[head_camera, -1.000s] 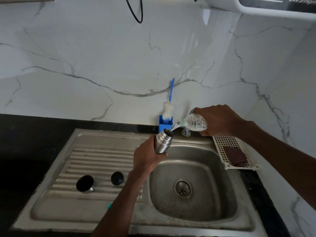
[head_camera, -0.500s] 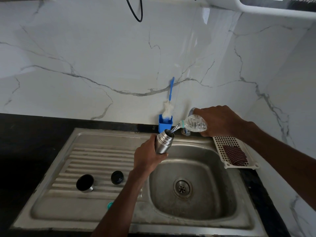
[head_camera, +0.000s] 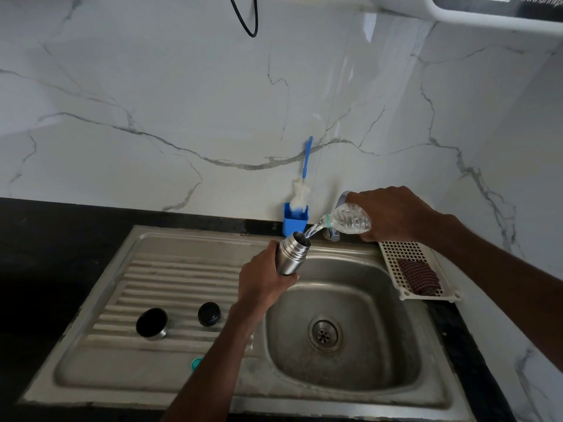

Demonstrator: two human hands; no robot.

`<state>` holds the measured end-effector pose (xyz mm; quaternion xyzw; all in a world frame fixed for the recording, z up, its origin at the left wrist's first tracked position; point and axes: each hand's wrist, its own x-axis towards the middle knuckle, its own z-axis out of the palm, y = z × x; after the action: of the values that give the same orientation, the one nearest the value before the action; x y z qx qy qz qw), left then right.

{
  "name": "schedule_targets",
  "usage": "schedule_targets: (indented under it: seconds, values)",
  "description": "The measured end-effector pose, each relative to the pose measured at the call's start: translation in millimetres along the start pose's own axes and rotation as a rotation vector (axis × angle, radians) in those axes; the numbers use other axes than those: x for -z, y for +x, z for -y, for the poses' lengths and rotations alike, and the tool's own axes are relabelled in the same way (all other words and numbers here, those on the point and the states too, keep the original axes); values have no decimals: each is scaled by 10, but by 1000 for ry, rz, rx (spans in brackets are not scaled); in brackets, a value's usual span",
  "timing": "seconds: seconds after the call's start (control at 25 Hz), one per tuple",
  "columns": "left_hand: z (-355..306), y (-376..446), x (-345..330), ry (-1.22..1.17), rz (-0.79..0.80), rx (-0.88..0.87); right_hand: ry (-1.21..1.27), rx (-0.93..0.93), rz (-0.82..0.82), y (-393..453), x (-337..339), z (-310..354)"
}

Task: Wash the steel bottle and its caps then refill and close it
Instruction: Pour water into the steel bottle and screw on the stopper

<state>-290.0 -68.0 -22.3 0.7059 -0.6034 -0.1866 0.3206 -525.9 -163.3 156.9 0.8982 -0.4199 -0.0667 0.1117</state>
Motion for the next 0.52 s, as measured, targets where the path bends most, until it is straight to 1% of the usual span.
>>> schedule_targets:
  seconds: [0.36, 0.52]
  values:
    - [-1, -11, 2, 20, 5, 18, -17, -5, 31, 5, 47, 11]
    - [0, -11, -33, 14, 7, 10, -67, 19, 25, 50, 14, -19]
